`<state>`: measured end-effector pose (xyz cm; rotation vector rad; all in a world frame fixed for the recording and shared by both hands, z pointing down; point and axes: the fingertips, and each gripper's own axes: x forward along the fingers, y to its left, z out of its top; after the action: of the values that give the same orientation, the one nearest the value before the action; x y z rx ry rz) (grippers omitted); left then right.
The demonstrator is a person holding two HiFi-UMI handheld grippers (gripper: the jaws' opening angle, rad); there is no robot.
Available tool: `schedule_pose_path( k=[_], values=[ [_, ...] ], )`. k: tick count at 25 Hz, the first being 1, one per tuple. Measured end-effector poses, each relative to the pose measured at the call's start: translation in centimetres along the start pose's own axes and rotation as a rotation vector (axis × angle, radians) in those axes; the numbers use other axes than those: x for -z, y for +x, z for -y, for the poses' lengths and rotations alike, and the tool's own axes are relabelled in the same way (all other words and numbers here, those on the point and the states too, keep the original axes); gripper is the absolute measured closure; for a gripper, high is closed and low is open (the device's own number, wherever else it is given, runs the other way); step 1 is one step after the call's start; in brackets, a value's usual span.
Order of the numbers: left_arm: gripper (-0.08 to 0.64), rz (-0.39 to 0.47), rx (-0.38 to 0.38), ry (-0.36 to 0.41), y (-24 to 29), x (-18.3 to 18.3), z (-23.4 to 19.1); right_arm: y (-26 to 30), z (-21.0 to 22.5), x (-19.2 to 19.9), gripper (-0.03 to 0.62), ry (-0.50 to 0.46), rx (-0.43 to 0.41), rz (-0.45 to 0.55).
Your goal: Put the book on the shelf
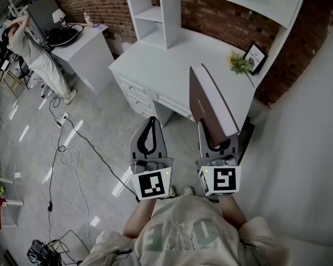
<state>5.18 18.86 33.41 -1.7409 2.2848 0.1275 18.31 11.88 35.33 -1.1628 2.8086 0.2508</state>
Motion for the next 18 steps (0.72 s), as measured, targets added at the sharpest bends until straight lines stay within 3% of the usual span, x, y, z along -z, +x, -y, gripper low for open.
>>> schedule_pose_path(
  k=[10,18],
  values=[
    [0.546,-0.003,0.024,-0.026,-0.1,0.5,-1.1,0.3,-1.3,0.9,0.44,0.009,0.02,-0.028],
    [0.546,-0.001,0.036,-0.059,-0.3,1.0,-4.6,1.5,-2.4,0.7,0.44,0.072,0.066,-0.023]
  ],
)
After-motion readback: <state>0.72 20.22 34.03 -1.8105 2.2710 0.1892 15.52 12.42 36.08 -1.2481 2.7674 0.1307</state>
